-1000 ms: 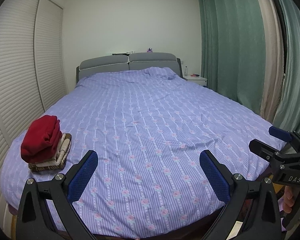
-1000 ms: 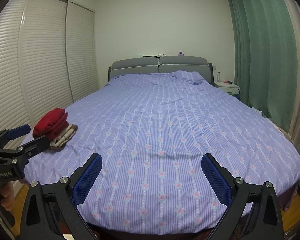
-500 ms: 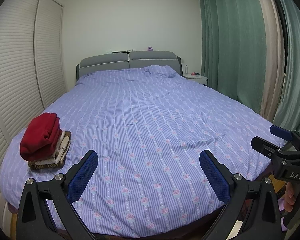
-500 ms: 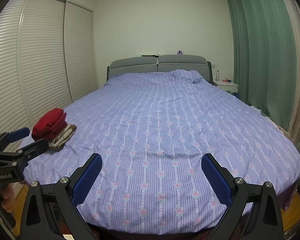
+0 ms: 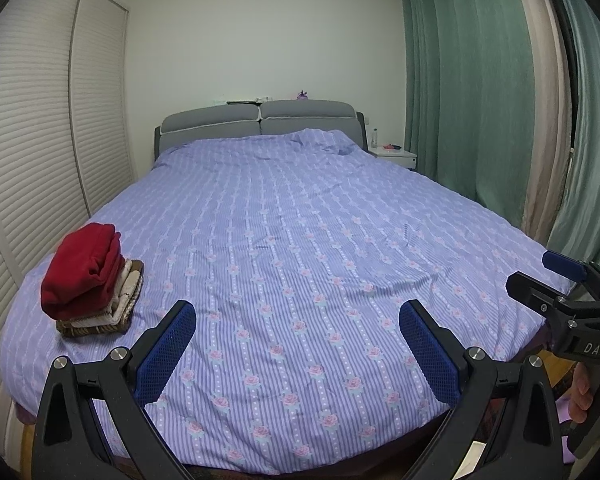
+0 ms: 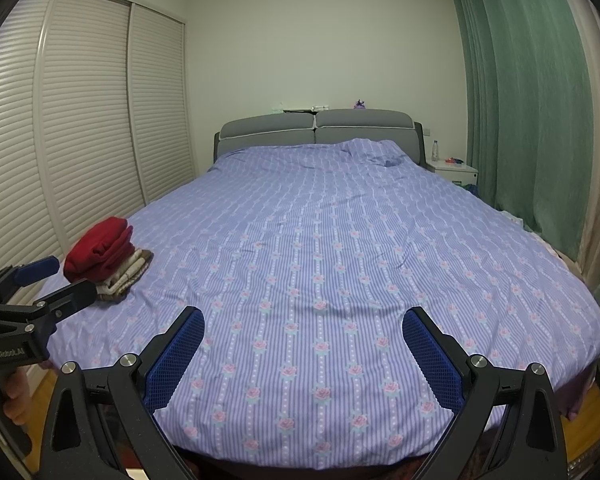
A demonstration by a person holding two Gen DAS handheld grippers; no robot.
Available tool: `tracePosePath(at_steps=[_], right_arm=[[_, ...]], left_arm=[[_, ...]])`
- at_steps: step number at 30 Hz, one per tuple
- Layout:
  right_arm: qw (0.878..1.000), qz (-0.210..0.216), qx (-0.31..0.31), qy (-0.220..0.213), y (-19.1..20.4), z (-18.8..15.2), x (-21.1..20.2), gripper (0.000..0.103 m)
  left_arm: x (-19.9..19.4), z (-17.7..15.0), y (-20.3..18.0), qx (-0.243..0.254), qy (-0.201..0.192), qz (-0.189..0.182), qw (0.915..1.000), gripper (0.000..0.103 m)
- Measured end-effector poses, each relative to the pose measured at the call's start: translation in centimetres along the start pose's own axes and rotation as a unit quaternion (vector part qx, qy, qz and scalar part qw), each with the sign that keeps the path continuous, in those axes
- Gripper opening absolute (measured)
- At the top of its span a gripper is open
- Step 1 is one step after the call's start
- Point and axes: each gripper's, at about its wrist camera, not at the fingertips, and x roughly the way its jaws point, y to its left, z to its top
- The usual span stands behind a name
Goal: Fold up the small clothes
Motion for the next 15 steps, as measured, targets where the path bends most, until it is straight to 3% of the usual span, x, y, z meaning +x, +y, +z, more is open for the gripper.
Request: tracePosePath(at_steps=[15], right_arm=[[1.0, 0.0, 0.002, -0.001, -0.05, -0.05, -0.01, 0.1]], left_arm=[[0.13, -0.21, -0.34, 0.006, 0.001, 0.001, 1.0, 0.103]])
